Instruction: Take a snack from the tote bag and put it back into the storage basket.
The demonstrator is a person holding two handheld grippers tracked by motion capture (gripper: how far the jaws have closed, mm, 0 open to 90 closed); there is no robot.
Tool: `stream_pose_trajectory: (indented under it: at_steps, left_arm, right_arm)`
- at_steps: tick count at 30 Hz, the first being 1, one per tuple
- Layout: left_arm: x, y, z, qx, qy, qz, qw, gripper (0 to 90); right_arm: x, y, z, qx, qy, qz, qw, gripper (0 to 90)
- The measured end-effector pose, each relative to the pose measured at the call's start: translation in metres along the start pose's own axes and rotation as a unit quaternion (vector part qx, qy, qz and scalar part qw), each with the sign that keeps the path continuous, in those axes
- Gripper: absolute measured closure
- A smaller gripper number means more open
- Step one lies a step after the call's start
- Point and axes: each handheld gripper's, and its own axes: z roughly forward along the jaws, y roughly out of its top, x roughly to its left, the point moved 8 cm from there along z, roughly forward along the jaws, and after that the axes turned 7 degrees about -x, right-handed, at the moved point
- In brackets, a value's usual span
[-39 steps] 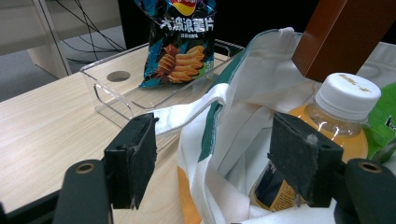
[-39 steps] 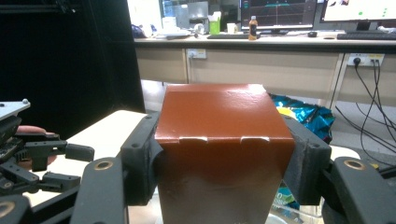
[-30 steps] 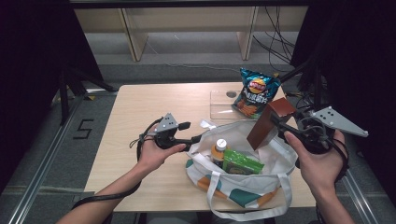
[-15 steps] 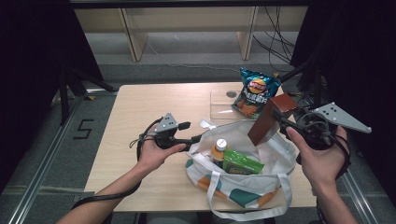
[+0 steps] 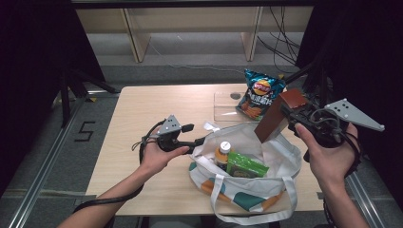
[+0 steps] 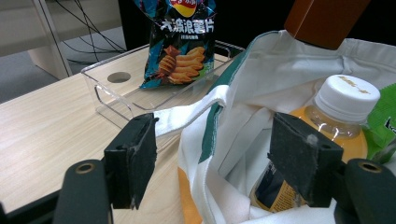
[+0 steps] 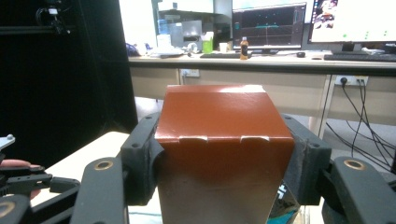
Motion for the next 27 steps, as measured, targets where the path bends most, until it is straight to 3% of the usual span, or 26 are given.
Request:
stream_pose_trajectory:
  at_steps: [11,27]
  left_arm:
    - [0.0,0.0,0.0,0.001,0.001,0.0,1.0,31.4]
    - [0.0,0.0,0.0,0.0,-0.001,0.0,1.0,31.4]
  right_arm:
    - [-0.006,0.005,0.004,0.0,-0.004,-0.01,0.9999,39.6]
    - [-0.017,0.014,0.007,-0.009,-0.018,-0.004,0.9998,39.6]
